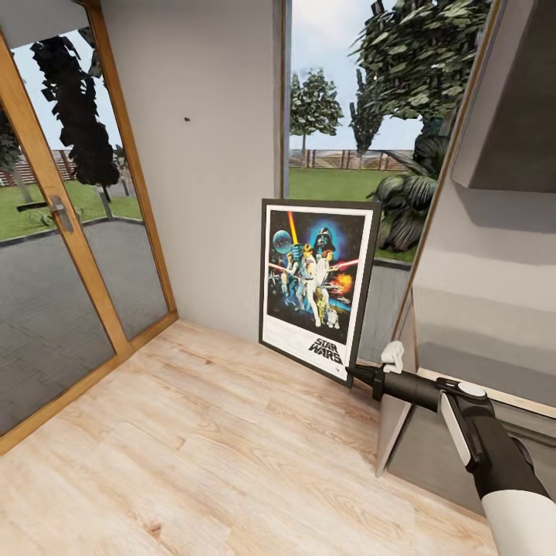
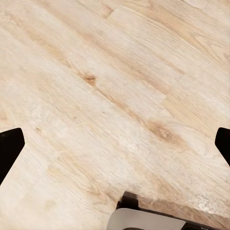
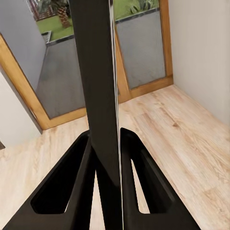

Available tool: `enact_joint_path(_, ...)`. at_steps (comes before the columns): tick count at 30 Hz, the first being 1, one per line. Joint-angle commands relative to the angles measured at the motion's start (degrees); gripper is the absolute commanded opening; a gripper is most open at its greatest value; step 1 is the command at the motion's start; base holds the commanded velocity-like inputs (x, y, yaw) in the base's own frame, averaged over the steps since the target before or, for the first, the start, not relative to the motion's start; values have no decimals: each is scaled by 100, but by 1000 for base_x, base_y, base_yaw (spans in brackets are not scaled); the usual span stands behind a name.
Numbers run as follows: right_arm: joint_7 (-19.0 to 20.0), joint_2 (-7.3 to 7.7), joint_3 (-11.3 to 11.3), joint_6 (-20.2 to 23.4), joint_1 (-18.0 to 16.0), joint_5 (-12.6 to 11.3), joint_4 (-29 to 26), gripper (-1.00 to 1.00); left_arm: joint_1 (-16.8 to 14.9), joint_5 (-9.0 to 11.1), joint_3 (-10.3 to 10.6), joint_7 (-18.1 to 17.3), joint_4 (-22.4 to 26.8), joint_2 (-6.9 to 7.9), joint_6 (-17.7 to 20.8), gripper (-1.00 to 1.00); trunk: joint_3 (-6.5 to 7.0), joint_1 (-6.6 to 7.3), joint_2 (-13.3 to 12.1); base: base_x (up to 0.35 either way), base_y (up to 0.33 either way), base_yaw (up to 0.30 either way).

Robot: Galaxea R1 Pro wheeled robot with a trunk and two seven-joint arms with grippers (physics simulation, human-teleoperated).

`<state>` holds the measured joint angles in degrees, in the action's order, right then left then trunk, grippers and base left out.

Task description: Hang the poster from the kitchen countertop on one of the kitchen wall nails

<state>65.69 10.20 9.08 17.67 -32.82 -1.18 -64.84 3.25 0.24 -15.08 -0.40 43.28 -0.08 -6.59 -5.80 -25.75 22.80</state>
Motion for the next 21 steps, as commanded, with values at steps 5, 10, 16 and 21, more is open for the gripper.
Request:
enact_joint_path(5,32,-1,11,70,2,-24,-2,-100,0,2,-3,-4,5,-1,-14,100,-11,-4,11,0,0,0)
enact_joint_path(10,32,0,9,67,2,-26,-2,-100,0,2,-3,-4,5,-1,-17,100,-11,-4,11,0,0,0)
enact_joint_path(16,41,0,-3,69,11,-28,-4,-100,0,2,-3,-4,1,-1,-18,100,-11,-4,11,8,34,0)
enact_joint_path(21,48,0,-14,77,16,-26,-97,-100,0,2,-3,-4,-4,-1,-15,100,-11,-4,11,73,221,0)
